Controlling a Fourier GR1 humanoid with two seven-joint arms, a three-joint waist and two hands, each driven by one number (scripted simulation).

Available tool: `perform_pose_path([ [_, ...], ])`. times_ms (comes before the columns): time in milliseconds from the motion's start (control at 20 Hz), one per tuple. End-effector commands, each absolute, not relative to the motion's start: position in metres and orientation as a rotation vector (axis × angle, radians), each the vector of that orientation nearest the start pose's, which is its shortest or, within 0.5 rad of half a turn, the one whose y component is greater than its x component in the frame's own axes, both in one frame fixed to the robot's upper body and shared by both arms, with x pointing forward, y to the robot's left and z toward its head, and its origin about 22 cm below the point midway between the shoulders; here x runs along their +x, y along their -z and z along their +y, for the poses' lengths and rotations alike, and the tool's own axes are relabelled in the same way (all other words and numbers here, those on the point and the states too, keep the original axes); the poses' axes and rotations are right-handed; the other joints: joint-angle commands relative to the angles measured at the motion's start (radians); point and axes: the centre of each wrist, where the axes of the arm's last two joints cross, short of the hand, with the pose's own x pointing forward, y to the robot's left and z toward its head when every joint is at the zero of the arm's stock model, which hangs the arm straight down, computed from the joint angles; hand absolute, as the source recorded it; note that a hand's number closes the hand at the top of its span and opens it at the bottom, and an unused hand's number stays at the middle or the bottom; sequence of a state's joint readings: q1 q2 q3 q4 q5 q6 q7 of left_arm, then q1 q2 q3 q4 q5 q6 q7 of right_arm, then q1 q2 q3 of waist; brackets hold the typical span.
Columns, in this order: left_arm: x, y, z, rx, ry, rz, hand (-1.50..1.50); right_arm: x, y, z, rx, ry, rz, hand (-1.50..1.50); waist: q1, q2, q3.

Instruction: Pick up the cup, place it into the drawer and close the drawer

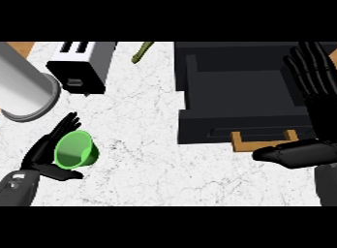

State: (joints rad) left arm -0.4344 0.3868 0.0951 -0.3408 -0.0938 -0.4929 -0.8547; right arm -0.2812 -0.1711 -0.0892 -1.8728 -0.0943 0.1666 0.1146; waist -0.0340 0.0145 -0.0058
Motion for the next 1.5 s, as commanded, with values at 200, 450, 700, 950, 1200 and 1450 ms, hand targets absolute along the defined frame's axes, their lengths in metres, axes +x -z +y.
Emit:
perform_pose_path([
  [200, 0.276, 0.11, 0.37, -0.396, 0.271, -1.636, -1.5, 0.278, -0.139, -0.25, 0.085, -0.276, -1.991, -1.5, -0.002, 0.004, 0.0],
  [450, 0.269, 0.121, 0.359, -0.404, 0.296, -1.64, -1.5, 0.272, -0.149, -0.256, 0.106, -0.295, -1.982, -1.5, -0.017, 0.005, -0.002],
  [700, 0.276, 0.121, 0.348, -0.473, 0.279, -1.646, -1.5, 0.27, -0.151, -0.259, 0.085, -0.308, -1.997, -1.5, -0.012, 0.0, 0.0],
  [950, 0.284, 0.127, 0.32, -0.587, 0.26, -1.597, -1.5, 0.274, -0.163, -0.254, 0.086, -0.291, -2.01, -1.5, -0.021, 0.004, -0.003],
  [1200, 0.292, 0.122, 0.307, -0.585, 0.27, -1.774, 1.5, 0.276, -0.15, -0.265, 0.06, -0.261, -1.998, -1.5, -0.002, 0.001, 0.0],
  [1450, 0.298, 0.112, 0.318, -0.327, 0.294, -1.948, 1.5, 0.272, -0.162, -0.258, 0.056, -0.28, -1.99, -1.5, -0.004, -0.001, 0.0],
])
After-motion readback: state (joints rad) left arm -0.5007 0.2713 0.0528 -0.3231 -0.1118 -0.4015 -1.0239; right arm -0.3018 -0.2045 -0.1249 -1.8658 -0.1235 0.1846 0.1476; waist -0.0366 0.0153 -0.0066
